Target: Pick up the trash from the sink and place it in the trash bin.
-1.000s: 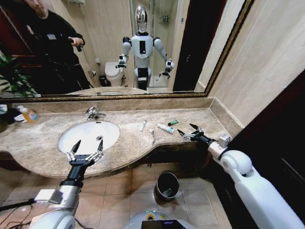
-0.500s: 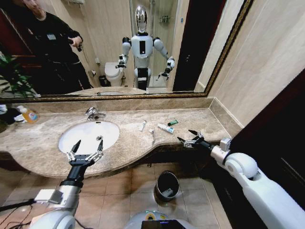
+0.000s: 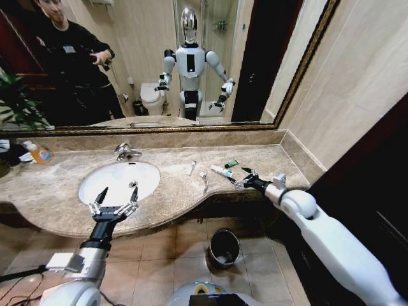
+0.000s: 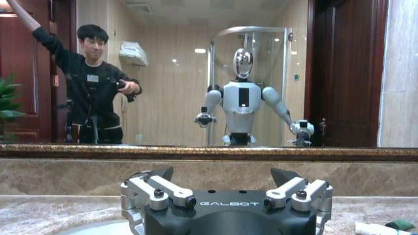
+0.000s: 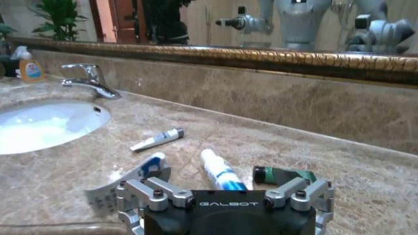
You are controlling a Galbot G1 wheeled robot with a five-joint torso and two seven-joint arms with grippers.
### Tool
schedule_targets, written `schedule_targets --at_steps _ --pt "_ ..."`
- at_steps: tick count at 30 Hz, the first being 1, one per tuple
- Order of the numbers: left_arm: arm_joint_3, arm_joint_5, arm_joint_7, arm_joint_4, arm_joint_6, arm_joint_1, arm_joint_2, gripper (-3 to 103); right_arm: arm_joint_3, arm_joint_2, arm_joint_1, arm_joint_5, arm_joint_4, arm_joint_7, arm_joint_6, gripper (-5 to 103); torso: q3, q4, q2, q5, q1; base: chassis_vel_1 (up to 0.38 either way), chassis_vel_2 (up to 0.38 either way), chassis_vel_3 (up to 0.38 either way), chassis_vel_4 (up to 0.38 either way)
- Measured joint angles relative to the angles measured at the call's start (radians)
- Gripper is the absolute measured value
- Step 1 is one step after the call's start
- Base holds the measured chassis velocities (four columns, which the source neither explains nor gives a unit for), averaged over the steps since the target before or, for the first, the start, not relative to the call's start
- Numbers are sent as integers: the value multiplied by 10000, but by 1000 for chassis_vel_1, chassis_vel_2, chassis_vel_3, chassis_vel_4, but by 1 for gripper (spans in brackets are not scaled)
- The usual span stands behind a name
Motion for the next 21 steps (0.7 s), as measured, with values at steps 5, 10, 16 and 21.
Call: schedule_targets --at_steps 5,10,16,21 --pt "0 0 0 0 0 0 -1 100 -676 249 1112 -40 -1006 -326 -263 100 1 2 0 0 1 0 0 0 0" --pt "0 0 -1 0 0 0 0 100 -1240 460 1939 -24 -1657 -407 -610 100 1 3 0 0 1 0 0 0 0" --pt "0 0 -1 0 0 0 -1 100 -1690 527 2261 10 -1864 -407 -873 100 0 1 0 -1 1 0 0 0 0" --pt "-1 0 -1 0 0 0 0 100 -2080 513 2514 2 -2045 -391 -878 100 0 1 0 0 1 0 0 0 0"
